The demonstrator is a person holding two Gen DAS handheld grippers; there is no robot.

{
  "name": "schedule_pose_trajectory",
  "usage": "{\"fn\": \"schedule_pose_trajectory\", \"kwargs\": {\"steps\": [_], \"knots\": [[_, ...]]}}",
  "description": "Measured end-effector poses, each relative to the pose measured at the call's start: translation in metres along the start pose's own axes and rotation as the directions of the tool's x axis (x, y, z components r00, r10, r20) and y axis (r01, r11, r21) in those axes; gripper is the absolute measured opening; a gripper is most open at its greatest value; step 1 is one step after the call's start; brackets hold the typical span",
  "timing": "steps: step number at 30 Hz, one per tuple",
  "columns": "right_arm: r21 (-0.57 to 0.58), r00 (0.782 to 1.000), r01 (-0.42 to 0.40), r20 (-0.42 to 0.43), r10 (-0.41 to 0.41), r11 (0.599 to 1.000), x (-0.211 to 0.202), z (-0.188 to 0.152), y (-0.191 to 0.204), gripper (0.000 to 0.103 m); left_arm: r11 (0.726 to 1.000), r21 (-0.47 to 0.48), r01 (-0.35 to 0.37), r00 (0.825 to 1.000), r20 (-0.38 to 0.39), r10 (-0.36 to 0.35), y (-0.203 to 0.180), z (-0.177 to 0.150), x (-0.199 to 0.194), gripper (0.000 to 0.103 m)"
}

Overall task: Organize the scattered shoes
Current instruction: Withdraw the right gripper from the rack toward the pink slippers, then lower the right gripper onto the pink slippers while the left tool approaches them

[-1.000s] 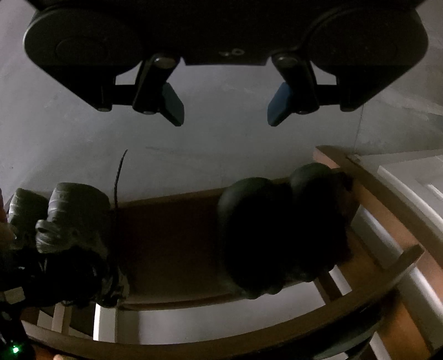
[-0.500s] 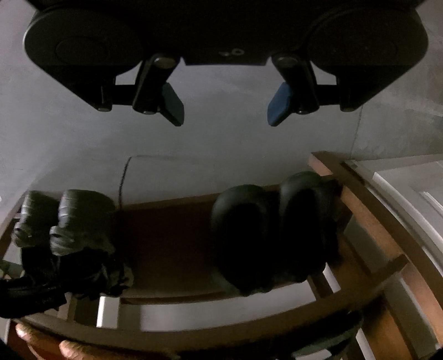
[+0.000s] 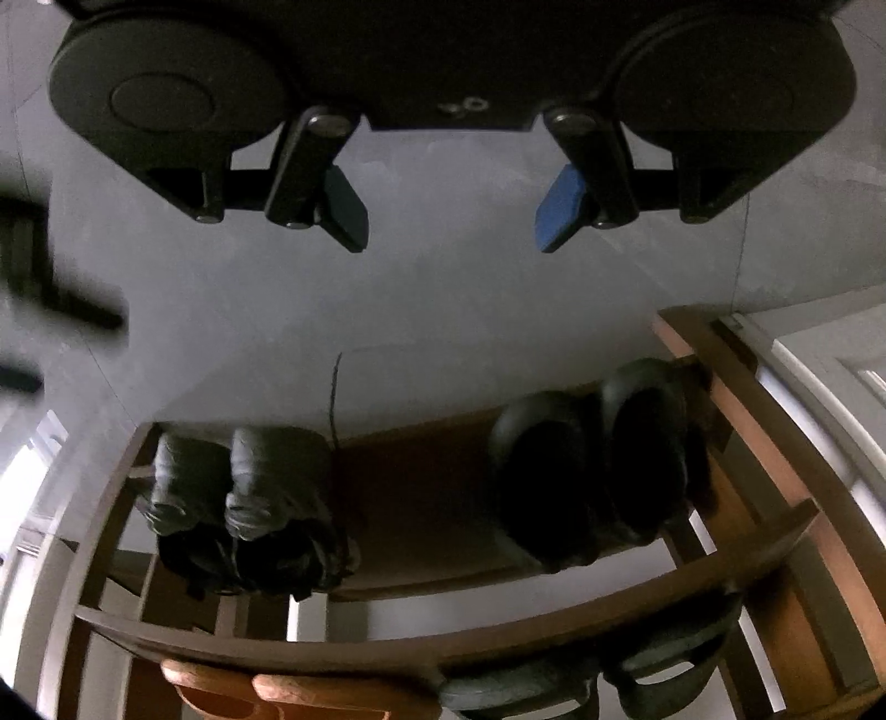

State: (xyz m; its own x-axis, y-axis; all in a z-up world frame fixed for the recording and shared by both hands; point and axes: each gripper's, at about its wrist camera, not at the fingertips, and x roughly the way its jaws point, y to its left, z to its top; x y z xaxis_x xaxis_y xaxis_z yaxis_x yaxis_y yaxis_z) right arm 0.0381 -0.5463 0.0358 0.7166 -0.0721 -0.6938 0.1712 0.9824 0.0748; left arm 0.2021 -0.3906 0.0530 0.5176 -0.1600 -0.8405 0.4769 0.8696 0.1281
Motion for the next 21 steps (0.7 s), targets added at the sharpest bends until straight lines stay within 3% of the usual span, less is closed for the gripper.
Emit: {"fn": "schedule_pose_trajectory", "kwargs": {"steps": [6, 8, 11, 13, 15, 17, 21], "knots": [[0.092, 0.992, 0.001, -0.124, 0.011, 0.996, -0.009, -0.024, -0.004, 0.088, 0.996, -0.069, 0.061, 0.998, -0.004, -0.061, 0.016, -0.016, -0.007, 0.067], [0.075, 0.988, -0.020, -0.152, 0.031, 0.997, -0.021, -0.029, 0.001, 0.088, 0.994, -0.091, 0.064, 0.998, -0.020, -0.067, 0.033, -0.029, -0.012, 0.067], [-0.017, 0.974, -0.141, -0.181, 0.135, 0.990, -0.028, -0.035, 0.020, 0.088, 0.991, -0.123, 0.045, 0.998, -0.045, -0.051, 0.067, -0.054, -0.021, 0.067], [-0.103, 0.933, -0.316, -0.217, 0.288, 0.943, -0.028, -0.042, 0.042, 0.088, 0.992, -0.125, -0.016, 0.998, -0.064, 0.008, 0.088, -0.073, -0.027, 0.067], [-0.130, 0.888, -0.419, -0.264, 0.376, 0.899, -0.022, -0.049, 0.057, 0.088, 0.988, -0.105, -0.112, 0.989, -0.110, 0.100, 0.115, -0.105, -0.038, 0.067], [-0.153, 0.845, -0.505, -0.290, 0.450, 0.849, -0.016, -0.058, 0.071, 0.088, 0.983, -0.102, -0.155, 0.980, -0.145, 0.140, 0.131, -0.132, -0.047, 0.067], [-0.209, 0.720, -0.684, -0.344, 0.603, 0.699, -0.002, -0.080, 0.102, 0.088, 0.965, -0.165, -0.203, 0.958, -0.236, 0.161, 0.154, -0.187, -0.061, 0.067]]}}
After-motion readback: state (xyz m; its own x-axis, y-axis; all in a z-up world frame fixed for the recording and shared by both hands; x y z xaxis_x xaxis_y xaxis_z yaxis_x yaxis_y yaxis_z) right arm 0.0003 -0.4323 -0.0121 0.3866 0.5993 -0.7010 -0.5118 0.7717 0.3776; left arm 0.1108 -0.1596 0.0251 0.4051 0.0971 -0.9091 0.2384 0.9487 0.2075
